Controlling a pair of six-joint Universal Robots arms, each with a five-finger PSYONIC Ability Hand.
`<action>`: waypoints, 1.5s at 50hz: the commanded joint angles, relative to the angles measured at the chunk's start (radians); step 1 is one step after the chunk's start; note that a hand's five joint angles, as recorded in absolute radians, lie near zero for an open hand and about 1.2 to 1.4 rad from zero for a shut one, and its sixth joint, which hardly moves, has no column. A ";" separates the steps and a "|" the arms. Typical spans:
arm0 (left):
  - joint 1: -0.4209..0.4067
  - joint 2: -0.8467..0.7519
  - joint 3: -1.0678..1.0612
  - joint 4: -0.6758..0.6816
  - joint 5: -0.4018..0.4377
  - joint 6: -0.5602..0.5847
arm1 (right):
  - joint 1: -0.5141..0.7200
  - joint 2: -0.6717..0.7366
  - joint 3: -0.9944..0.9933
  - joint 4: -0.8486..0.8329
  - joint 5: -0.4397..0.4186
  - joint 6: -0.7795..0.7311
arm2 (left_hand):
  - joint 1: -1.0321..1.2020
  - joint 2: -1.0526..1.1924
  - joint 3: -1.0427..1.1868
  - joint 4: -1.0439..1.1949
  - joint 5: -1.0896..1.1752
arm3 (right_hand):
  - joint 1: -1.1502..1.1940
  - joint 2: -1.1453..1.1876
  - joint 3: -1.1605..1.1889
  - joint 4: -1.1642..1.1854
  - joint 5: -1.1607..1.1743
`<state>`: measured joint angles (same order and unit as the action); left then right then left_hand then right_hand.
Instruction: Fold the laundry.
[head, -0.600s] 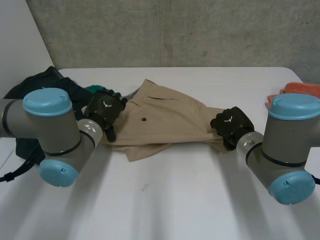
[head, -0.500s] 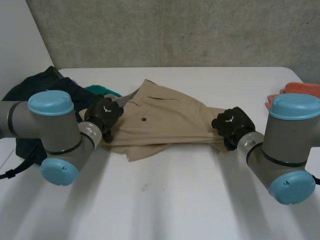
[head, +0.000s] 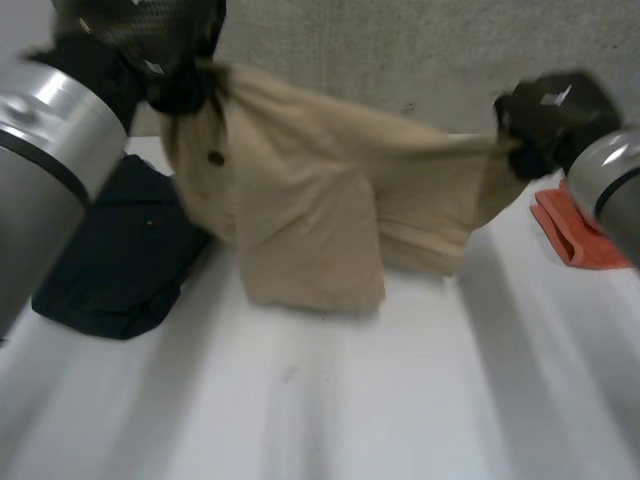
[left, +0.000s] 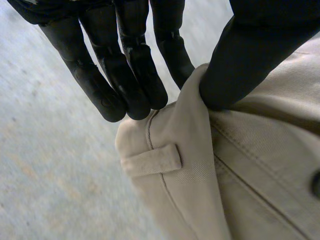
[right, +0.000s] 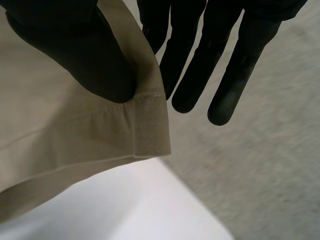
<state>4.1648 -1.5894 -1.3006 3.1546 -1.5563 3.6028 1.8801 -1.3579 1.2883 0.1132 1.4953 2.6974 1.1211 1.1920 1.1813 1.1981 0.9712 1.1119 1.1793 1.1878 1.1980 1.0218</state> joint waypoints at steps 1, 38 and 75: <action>-0.002 -0.043 0.079 -0.044 0.018 -0.088 | -0.047 0.083 -0.174 -0.001 -0.023 0.068 | 0.275 0.204 0.215 0.198 0.251 | 0.284 0.217 0.208 0.198 0.200; -0.110 -0.380 0.106 -0.268 -0.156 -0.228 | -0.002 0.292 -0.261 0.133 0.080 -0.088 | -0.685 -0.756 -0.745 -0.762 -0.709 | -0.937 -1.005 -1.013 -1.023 -1.022; -0.313 -0.670 -0.014 -0.073 -0.197 -0.042 | -0.072 0.097 0.404 -0.044 -0.081 -0.041 | 0.085 0.014 0.025 0.008 0.061 | -0.926 -0.993 -1.002 -1.012 -1.010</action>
<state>3.8457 -2.2056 -1.3789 3.0764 -1.6966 3.5631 1.8056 -1.2633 1.6928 0.0669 1.4084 2.6561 0.5748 0.5371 0.5381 0.5378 0.3640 0.2184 0.2043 0.2012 0.2032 0.0416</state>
